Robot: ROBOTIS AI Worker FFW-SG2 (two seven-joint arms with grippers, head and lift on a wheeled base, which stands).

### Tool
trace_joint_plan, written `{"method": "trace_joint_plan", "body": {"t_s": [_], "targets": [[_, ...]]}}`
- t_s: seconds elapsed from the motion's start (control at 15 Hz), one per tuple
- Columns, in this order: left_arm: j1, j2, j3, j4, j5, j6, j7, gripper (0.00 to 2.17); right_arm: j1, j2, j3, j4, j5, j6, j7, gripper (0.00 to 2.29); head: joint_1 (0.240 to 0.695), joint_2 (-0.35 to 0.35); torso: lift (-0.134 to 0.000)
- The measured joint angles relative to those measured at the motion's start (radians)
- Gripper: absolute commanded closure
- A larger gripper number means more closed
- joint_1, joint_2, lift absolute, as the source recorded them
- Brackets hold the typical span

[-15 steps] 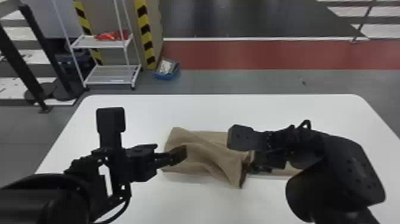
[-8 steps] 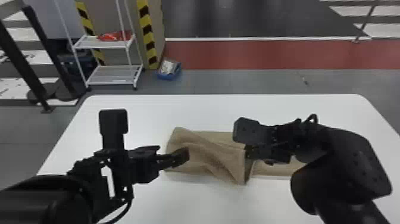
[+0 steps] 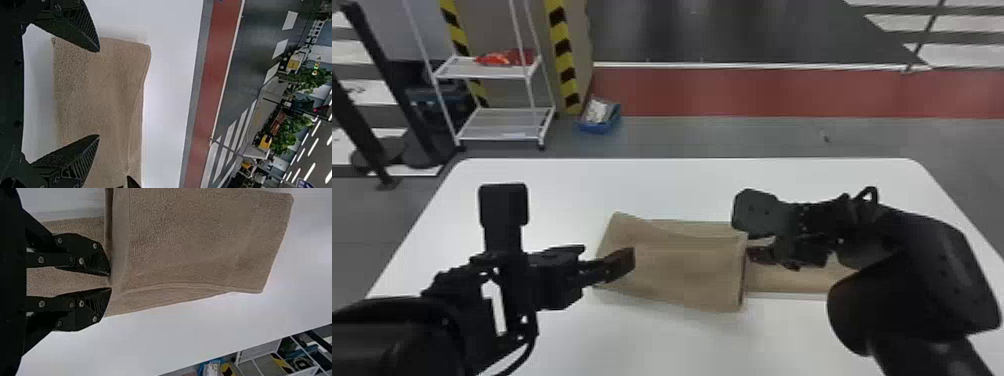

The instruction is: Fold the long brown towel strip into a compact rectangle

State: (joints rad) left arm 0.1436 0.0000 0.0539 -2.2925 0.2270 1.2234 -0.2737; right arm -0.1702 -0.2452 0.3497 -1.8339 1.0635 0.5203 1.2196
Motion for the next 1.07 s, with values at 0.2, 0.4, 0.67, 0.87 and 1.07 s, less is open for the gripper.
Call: {"method": "trace_joint_plan", "body": {"t_s": [0.2,0.4,0.67,0.87,1.07], "targets": [[0.000,0.000,-0.002,0.000,0.000,0.000,-0.005,0.12,0.001,-0.006,-0.018,0.017,0.029,0.021,-0.014,0.09,0.695,-0.039,-0.124],[-0.005,0.000,-0.004,-0.001,0.004,0.000,-0.020,0.17,0.005,-0.011,-0.072,-0.018,-0.026,0.075,-0.041,0.08,0.695,-0.064,-0.124],[-0.025,0.000,-0.045,0.009,-0.027,0.033,-0.140,0.27,-0.032,0.014,-0.264,-0.067,-0.348,0.507,-0.351,0.06,0.695,-0.185,-0.124],[-0.052,0.000,-0.123,0.038,-0.103,0.108,-0.219,0.27,-0.040,0.040,-0.476,-0.122,-0.631,0.752,-0.521,0.06,0.695,-0.308,-0.124],[-0.063,0.000,-0.268,0.061,-0.244,0.137,-0.230,0.27,-0.030,0.039,-0.642,-0.162,-0.804,0.908,-0.683,0.07,0.695,-0.350,-0.124]]}}
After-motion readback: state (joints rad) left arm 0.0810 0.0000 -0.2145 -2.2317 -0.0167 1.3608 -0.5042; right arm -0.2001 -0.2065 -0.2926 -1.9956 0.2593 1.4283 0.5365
